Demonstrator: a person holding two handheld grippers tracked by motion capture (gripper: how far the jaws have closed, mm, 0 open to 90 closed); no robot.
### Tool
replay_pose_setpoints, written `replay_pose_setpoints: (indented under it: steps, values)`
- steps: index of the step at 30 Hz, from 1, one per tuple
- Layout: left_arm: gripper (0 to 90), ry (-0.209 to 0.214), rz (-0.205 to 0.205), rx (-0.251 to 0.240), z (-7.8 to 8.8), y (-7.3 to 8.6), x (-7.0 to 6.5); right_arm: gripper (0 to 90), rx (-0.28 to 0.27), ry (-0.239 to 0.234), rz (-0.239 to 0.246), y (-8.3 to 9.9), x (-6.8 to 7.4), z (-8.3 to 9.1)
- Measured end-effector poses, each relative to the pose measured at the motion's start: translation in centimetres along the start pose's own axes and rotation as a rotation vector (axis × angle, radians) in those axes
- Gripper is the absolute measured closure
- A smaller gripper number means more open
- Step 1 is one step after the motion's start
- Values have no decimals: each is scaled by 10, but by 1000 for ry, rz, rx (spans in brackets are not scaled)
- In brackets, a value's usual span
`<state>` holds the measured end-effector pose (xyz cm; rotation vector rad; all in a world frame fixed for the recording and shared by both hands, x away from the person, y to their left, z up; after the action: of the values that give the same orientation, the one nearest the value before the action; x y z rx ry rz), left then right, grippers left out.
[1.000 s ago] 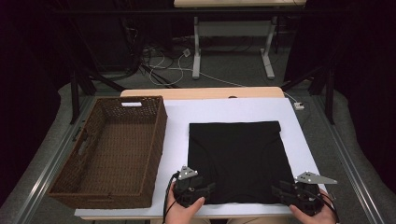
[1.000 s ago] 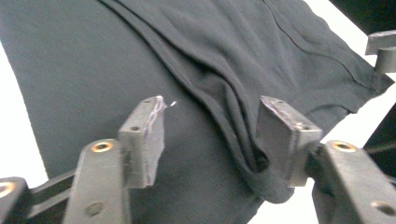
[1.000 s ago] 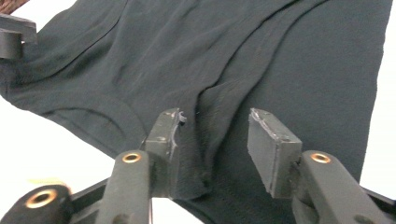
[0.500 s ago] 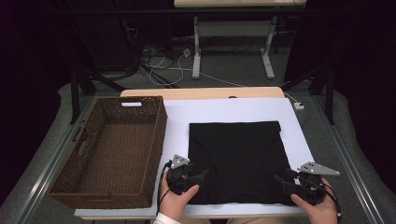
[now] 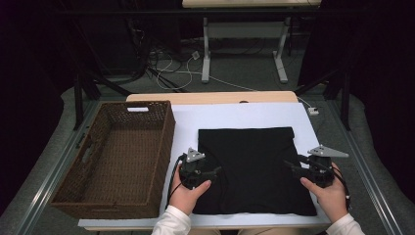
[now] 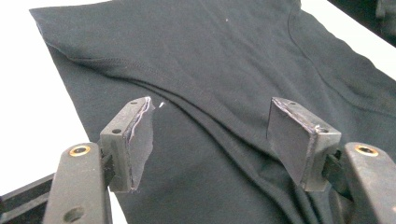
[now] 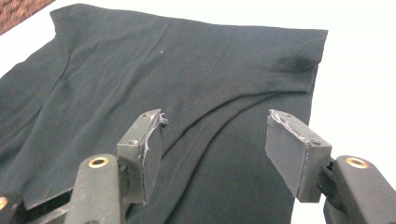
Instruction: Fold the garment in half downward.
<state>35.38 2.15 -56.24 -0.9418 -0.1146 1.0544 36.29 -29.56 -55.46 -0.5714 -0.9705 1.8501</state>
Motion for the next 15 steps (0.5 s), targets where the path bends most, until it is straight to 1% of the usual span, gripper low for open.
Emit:
replay_pose_setpoints:
  steps: [1,2,3,4,5,6,7,8,9,10,11,13,14,15]
  values:
    - [308,16,13,3,1,1,0,394,-4,-2,-20,-3,-2,-2]
    - [293,22,14,-1,1,0,0,411,-4,1,-27,-5,-5,-4]
    - [277,20,4,-8,1,0,1,425,-9,13,-21,-7,-9,-6]
    - [263,23,10,-12,2,-1,1,460,-12,21,-24,-9,-13,-8]
    - [240,21,8,-15,2,-1,2,491,-4,34,-22,-11,-16,-11]
    - [217,21,1,-11,2,-1,3,497,0,42,-22,-13,-20,-15]
    - [210,21,-1,-14,2,-2,3,521,1,58,-8,-15,-25,-19]
    - [206,16,-16,-12,3,-2,5,548,-2,66,-10,-17,-29,-24]
    - [187,19,-10,-14,3,-2,6,564,4,79,-10,-19,-34,-29]
    - [173,27,19,-25,3,-2,5,578,8,78,-21,-19,-37,-34]
    - [169,35,26,-27,4,-3,6,595,20,83,-29,-20,-41,-40]
    - [165,35,29,-26,4,-2,7,643,38,95,-28,-20,-49,-51]
    - [159,28,29,-21,5,-1,8,661,42,104,-37,-20,-52,-56]
    - [156,29,27,-20,5,-1,10,679,45,99,-51,-21,-55,-60]
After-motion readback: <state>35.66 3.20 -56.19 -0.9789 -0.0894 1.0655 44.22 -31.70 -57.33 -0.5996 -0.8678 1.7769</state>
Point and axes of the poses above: each handheld gripper's, and its own axes: z roughly backward along the jaws, y roughly out of its underside, x roughly to its left, the point moved 7 cm from there along -z, roughly forward along the jaws, and after that the axes turned 8 degrees about z, right-handed, at the moved point
